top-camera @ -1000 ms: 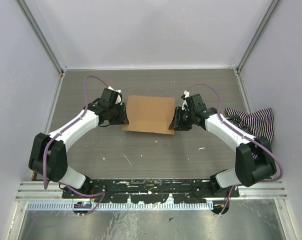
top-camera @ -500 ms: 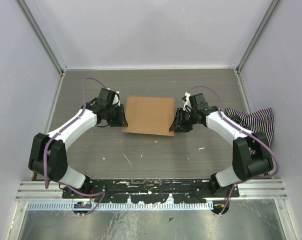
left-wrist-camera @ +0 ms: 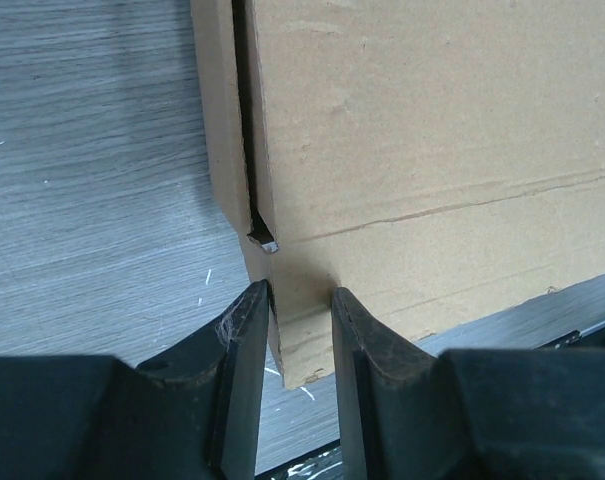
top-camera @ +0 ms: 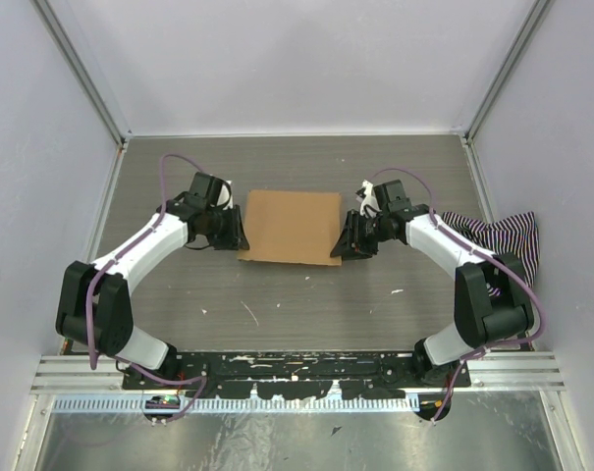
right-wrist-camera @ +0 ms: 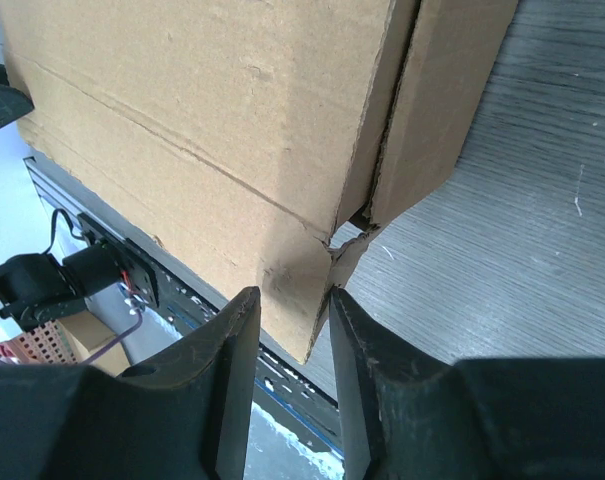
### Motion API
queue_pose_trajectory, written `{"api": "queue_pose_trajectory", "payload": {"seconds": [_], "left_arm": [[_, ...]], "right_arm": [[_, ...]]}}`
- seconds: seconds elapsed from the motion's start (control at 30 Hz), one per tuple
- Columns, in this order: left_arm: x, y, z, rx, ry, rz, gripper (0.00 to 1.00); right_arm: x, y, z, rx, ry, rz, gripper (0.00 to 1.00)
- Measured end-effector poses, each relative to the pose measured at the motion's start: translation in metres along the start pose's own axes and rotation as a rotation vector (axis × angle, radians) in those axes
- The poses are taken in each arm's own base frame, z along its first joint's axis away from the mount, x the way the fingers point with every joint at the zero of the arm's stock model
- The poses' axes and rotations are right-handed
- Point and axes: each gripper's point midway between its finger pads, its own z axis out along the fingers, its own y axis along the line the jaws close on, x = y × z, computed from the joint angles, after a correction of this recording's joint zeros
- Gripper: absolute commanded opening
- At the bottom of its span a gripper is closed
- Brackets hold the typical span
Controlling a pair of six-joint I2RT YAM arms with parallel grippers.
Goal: Fold the paper box
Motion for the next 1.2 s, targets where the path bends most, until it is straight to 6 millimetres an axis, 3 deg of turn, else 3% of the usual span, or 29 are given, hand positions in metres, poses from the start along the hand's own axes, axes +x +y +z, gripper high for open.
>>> {"api": "queue_pose_trajectory", "payload": {"seconds": [0.37, 0.73, 1.2], "left_arm": [[0.004, -0.004, 0.005, 0.031, 0.03, -0.005, 0.37], [0.008, -0.005, 0.008, 0.041, 0.052, -0.01, 0.39], [0.004, 0.005, 0.032, 0.001, 0.015, -0.014, 0.49]], "right_arm": [[-0.001, -0.02, 0.009, 0.068, 0.007, -0.018, 0.39], [-0.006, -0.024, 0.01, 0.095, -0.016, -0.026, 0.4], [-0.027, -0.042, 0.012, 0.2, -0.121, -0.074, 0.52]]}}
